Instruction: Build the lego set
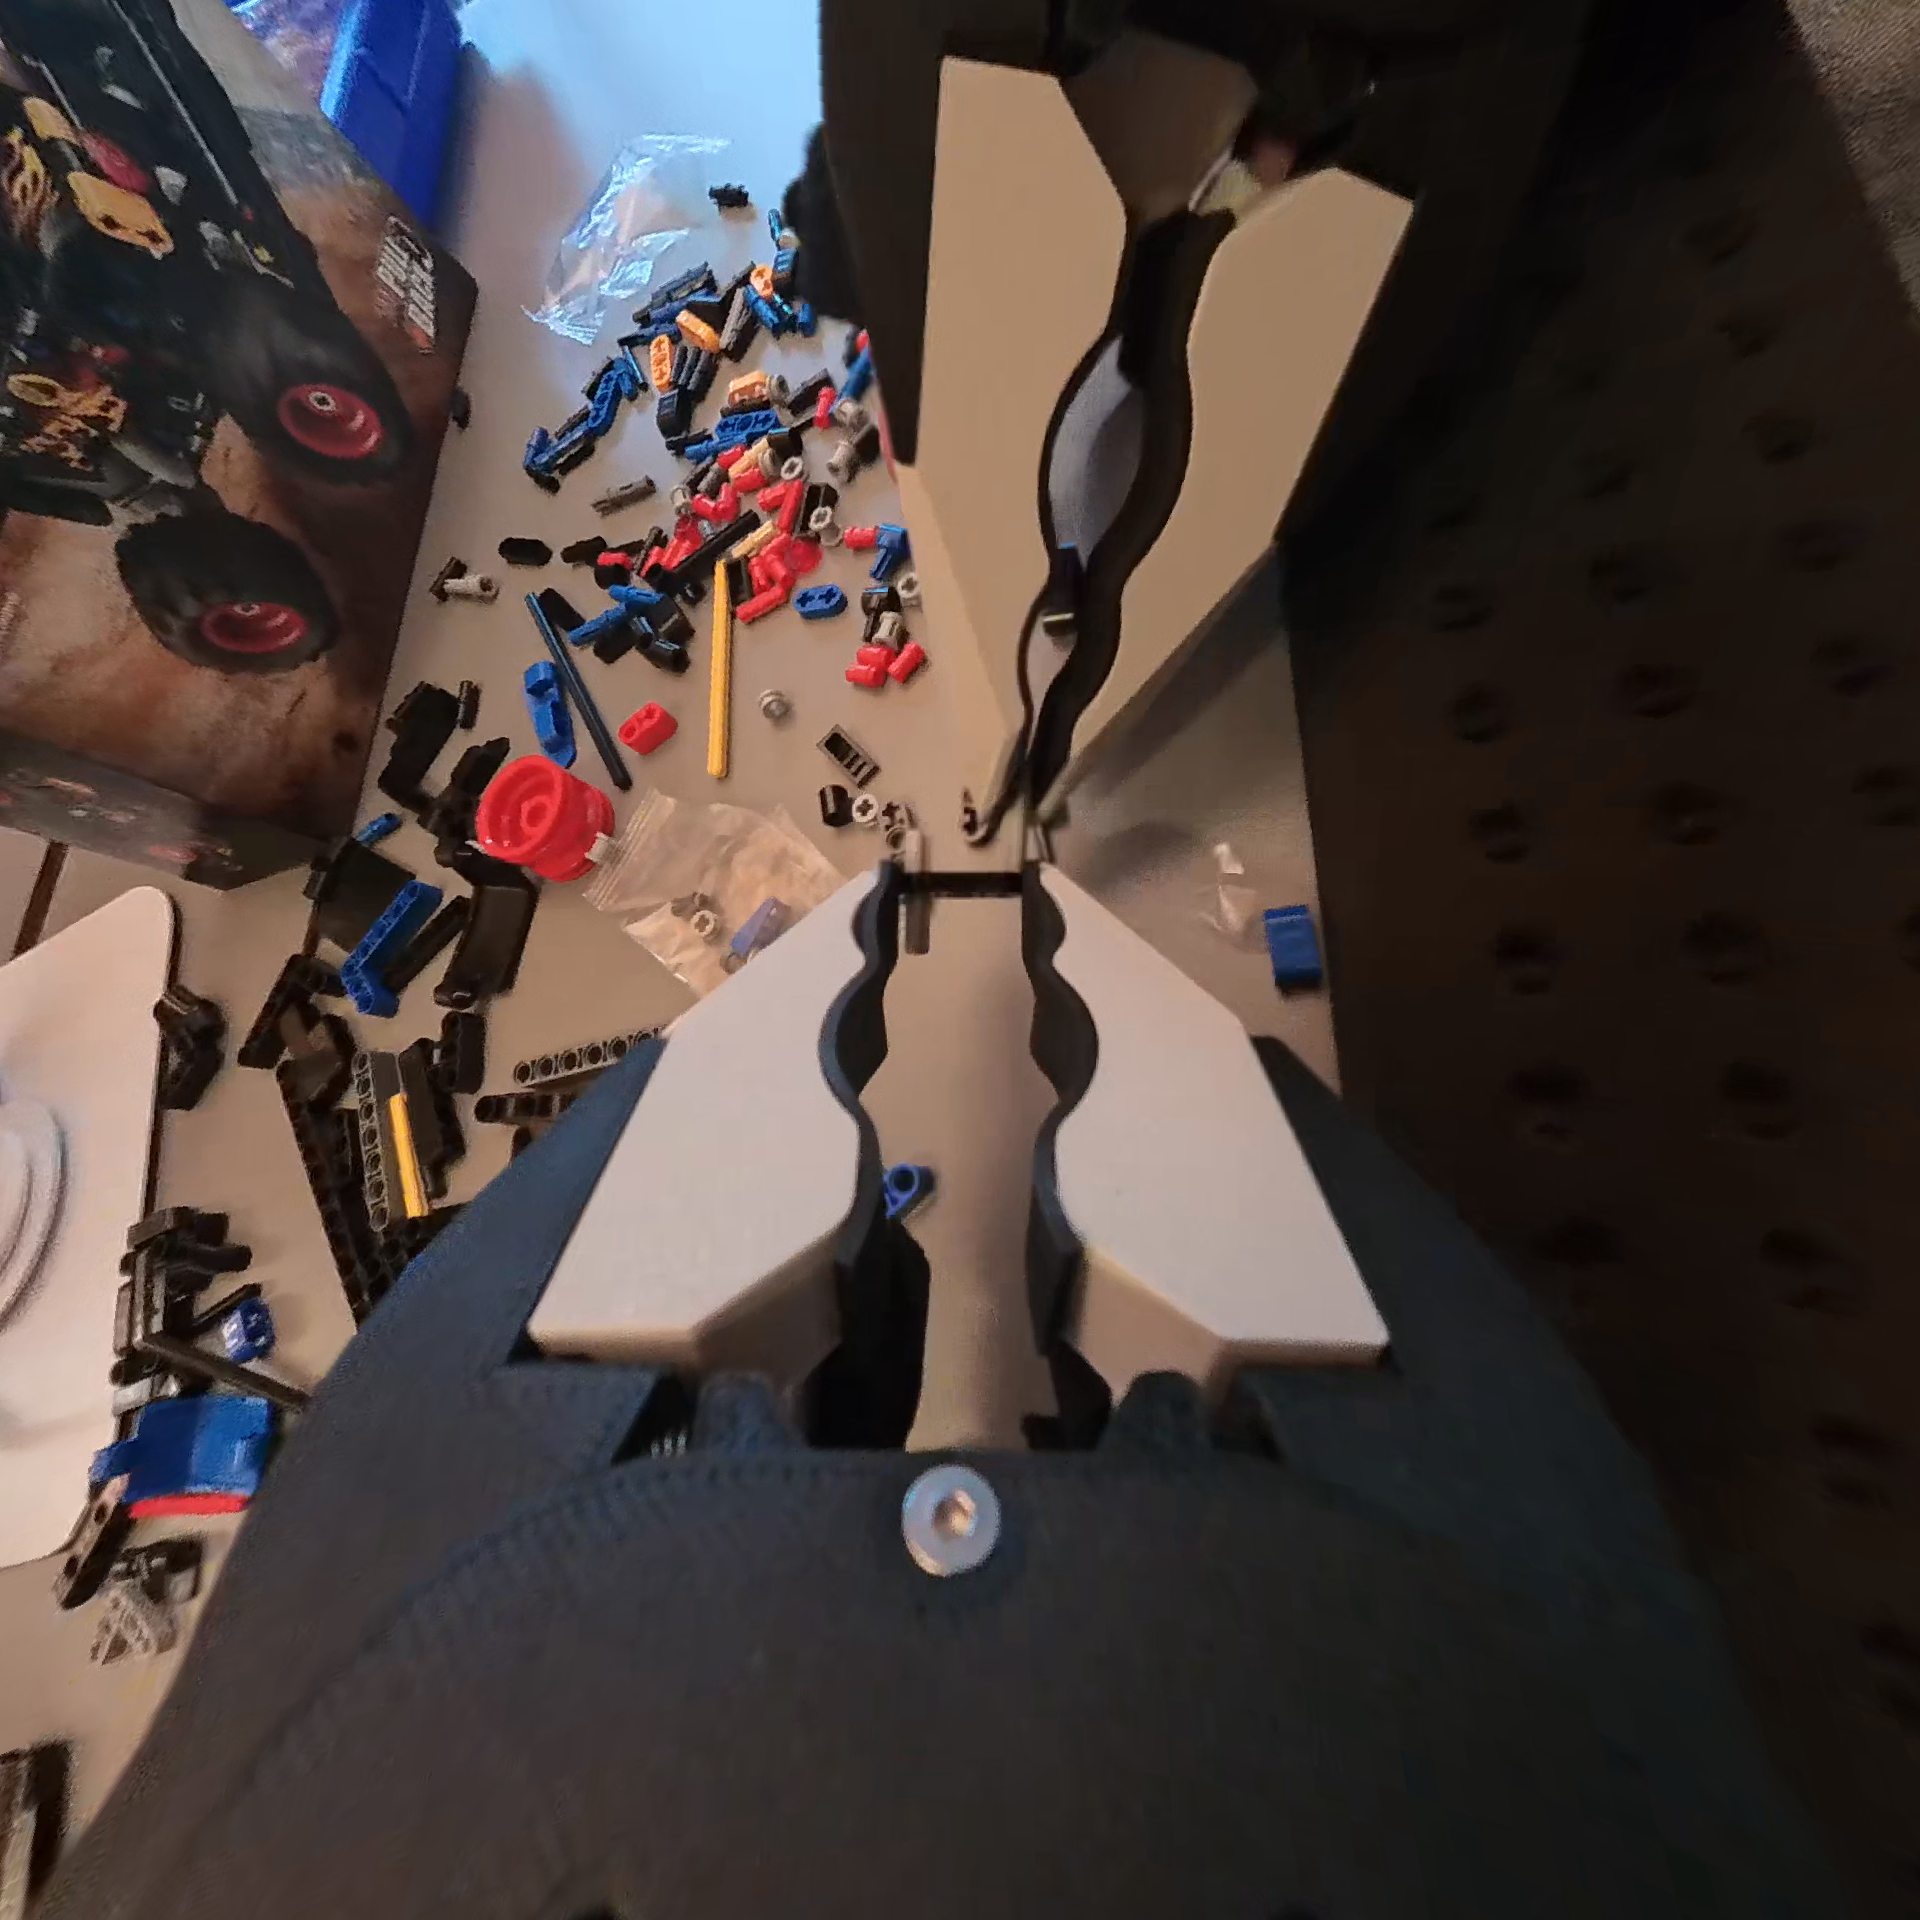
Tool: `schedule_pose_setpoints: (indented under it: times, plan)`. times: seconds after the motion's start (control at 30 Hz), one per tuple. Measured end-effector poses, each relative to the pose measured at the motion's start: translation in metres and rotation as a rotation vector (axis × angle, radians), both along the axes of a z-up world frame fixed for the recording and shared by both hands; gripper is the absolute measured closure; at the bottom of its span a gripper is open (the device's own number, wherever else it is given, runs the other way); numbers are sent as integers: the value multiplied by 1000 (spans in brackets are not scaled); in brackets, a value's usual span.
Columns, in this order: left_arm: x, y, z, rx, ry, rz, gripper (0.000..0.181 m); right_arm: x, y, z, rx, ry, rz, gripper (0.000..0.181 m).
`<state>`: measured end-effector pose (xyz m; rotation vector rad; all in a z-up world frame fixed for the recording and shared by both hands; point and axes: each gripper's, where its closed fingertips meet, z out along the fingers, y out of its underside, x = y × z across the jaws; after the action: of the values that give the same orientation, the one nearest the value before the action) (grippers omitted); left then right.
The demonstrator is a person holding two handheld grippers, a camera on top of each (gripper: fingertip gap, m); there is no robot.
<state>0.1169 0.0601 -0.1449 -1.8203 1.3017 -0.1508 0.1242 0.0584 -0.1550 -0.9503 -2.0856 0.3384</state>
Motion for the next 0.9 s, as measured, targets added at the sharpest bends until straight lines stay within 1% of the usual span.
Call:
schedule_pose_setpoints:
  times: [0.07, 0.2, 0.4, 0.77, 0.9]
  plan:
    - [0, -1, 0, -13, -17, 1, 159, 2, 1, 2, -15, 7, -4, 178]
    - [0, -1, 1, 16, 2, -3, 160, 1, 2, 3, -27, 12, -12, 178]
    - [0, 1, -2, 62, 63, 1, 159, 1, 2, 3, -39, 15, -17, 178]
    - [2, 4, -6, 160, 178, 1, 160, 2, 4, -3, -67, -33, -45, 179]
    - [1, 6, -6, 157, 174, 19, 160, 2, 4, -3, -59, -33, -61, 179]
